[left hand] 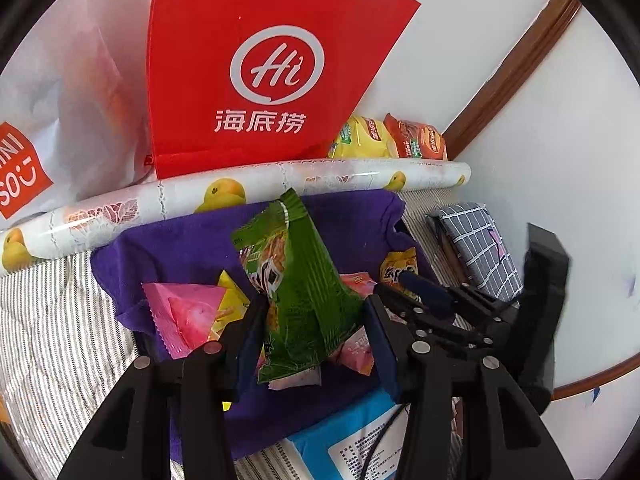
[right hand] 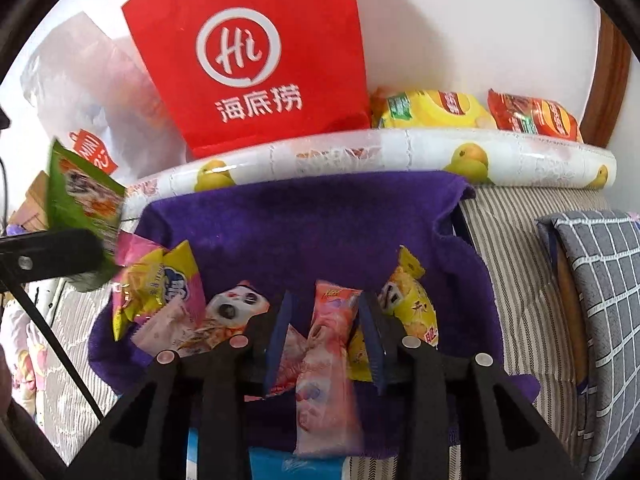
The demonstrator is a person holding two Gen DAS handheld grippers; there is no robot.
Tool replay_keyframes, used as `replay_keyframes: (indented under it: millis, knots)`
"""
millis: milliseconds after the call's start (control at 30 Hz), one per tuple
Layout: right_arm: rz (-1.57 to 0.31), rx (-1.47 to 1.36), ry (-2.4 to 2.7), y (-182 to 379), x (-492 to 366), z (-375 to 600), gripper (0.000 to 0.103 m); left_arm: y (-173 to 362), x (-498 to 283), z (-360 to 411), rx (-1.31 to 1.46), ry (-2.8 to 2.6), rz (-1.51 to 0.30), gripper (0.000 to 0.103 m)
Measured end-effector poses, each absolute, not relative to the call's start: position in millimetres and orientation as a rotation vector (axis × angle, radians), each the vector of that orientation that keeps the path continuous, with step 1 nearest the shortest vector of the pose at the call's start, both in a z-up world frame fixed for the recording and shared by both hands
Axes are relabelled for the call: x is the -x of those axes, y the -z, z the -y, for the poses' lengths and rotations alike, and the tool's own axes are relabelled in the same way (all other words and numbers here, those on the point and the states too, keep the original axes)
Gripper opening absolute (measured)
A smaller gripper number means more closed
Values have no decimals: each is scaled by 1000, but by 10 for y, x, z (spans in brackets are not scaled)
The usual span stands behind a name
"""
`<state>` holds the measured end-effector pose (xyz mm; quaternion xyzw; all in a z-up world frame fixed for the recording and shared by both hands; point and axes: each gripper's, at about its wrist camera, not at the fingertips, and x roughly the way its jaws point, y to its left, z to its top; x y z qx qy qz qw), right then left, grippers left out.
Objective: Organize snacks
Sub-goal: 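Lower the green bag and pink packet onto the towel and open both grippers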
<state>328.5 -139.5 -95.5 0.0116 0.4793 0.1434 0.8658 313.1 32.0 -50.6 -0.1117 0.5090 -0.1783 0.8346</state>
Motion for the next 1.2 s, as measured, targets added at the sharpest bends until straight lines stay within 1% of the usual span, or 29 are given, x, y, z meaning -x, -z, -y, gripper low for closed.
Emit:
replay_keyframes:
  millis: [67, 167, 367, 767, 1200]
  knots:
    - [-976, -30, -311, 891, -3252, 1399, 41, 524, -3155, -339, 245, 376, -1081, 46]
    - [-943, -41, -321, 816, -3223, 1416, 44, 543, -3182, -392, 261, 368, -1079, 46]
    - [-936, -74, -324, 781, -3223, 1475, 44, 624, -3217, -382, 277, 371, -1105, 46]
    - [-926, -93, -316, 754, -3204, 1538, 44, 864, -3235, -64, 222, 397, -1194, 47]
    - [-940, -101, -308, 792, -3227, 1566, 44, 1040, -3277, -31, 207, 354, -1275, 47]
